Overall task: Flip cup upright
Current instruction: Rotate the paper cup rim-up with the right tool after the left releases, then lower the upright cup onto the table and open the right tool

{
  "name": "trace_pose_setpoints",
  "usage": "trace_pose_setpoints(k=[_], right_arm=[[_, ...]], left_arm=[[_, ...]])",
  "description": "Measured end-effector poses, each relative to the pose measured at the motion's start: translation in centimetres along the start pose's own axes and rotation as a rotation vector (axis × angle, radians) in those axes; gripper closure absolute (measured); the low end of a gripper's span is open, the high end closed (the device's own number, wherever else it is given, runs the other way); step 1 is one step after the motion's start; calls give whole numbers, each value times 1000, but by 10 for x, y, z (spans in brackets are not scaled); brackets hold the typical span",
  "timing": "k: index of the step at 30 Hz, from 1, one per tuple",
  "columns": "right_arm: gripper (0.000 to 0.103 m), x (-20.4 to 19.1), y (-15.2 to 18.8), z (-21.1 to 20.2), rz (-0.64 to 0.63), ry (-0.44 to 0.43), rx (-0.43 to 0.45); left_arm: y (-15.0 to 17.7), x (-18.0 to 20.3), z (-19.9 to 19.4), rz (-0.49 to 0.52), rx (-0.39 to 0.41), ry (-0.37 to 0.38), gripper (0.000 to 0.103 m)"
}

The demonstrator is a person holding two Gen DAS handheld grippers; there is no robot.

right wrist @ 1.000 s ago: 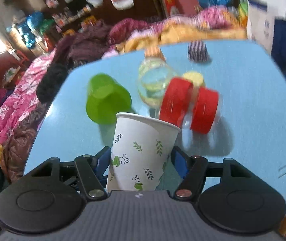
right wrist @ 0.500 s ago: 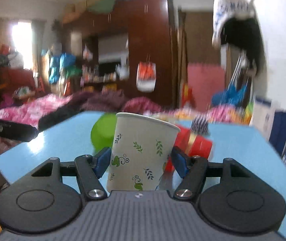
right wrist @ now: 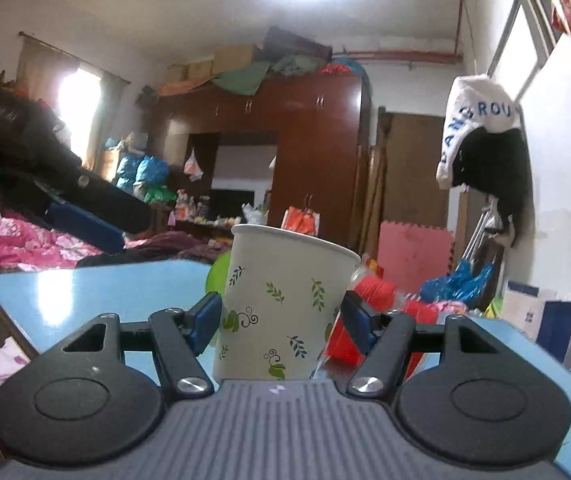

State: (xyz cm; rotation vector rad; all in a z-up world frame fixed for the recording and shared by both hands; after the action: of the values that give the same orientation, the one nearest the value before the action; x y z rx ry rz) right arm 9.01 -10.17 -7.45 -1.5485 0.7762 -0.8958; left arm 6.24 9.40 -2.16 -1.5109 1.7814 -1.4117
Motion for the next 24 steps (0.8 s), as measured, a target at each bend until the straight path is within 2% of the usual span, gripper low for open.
trace_pose_setpoints(k=[11, 24], right_arm=[[37, -8, 11, -17, 0, -5, -2], [37, -16, 4, 20, -42, 17, -65]], left_arm=[[5, 0, -1, -7, 8, -6, 31], [6, -3, 5, -17, 2, -16, 31]])
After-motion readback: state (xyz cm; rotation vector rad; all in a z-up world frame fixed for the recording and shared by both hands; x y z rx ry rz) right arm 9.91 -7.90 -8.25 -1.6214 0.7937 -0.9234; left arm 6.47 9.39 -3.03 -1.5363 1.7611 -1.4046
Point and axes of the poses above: each gripper's, at about its wrist camera, not at the fingertips, and z roughly the way its jaws point, x to its right, y to its underside, the point moved 6 cm from there along z, roughly the way its jaws point, and after that the axes turned 4 degrees about -x, right-handed, at the moved point
